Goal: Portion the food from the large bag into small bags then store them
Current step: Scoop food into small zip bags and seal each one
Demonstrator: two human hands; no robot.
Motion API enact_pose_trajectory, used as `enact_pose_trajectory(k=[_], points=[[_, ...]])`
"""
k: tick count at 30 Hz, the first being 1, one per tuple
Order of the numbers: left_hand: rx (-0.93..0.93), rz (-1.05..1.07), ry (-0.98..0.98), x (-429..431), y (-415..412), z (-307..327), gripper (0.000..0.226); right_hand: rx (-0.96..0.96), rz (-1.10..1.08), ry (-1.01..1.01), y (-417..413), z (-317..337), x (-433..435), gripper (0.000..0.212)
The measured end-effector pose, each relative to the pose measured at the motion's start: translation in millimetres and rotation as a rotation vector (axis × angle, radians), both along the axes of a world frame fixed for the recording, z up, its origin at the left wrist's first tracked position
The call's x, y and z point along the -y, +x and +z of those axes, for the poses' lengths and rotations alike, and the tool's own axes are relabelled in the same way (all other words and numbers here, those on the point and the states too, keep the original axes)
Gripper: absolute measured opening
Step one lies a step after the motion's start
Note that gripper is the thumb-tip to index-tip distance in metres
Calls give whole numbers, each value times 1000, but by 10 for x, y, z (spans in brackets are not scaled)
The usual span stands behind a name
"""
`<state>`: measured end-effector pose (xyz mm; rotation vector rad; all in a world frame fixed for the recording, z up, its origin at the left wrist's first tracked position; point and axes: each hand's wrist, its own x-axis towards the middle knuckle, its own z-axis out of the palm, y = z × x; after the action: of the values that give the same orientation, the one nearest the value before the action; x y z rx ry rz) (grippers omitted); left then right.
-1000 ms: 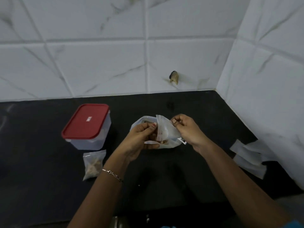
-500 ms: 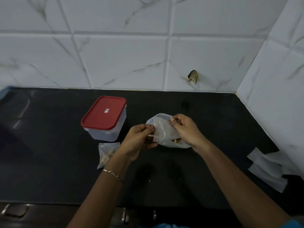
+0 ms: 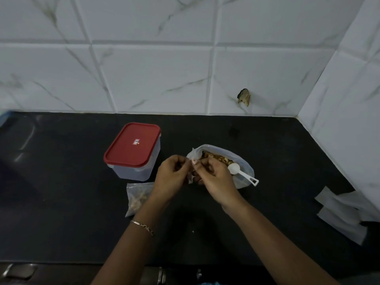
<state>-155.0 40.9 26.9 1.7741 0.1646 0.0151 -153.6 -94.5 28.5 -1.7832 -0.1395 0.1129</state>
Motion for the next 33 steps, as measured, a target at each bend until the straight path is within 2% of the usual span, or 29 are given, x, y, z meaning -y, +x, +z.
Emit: enact_pose_trajectory(k=[3, 9, 15, 20, 23, 25, 27, 30, 33], points=[[-10, -43, 62, -38, 3, -18, 8, -24, -41, 15, 52, -25, 0, 23], [18, -12, 117, -65, -21, -23, 5, 62, -48, -127, 142, -112, -35, 3], [22, 6, 163, -60, -47, -58, 5, 137, -19, -286, 127, -105, -45, 6], [70, 157, 152, -77, -54, 20, 6, 146, -51, -401, 188, -83, 87, 5], [65, 143, 156, -88, -63, 45, 9, 189, -21, -499, 175, -48, 158, 3], [61, 121, 185, -70, -70, 23, 11, 254, -15, -488, 138, -16, 174, 7], [48, 90, 203, -44, -75, -4, 11, 332, 83, -477, 93, 36, 195, 15], [71, 65, 236, -22, -80, -8, 9, 420, 254, -610, 53, 107, 221, 21], [161, 51, 315, 5, -111, 18, 12, 397, 192, -706, 53, 113, 262, 19]])
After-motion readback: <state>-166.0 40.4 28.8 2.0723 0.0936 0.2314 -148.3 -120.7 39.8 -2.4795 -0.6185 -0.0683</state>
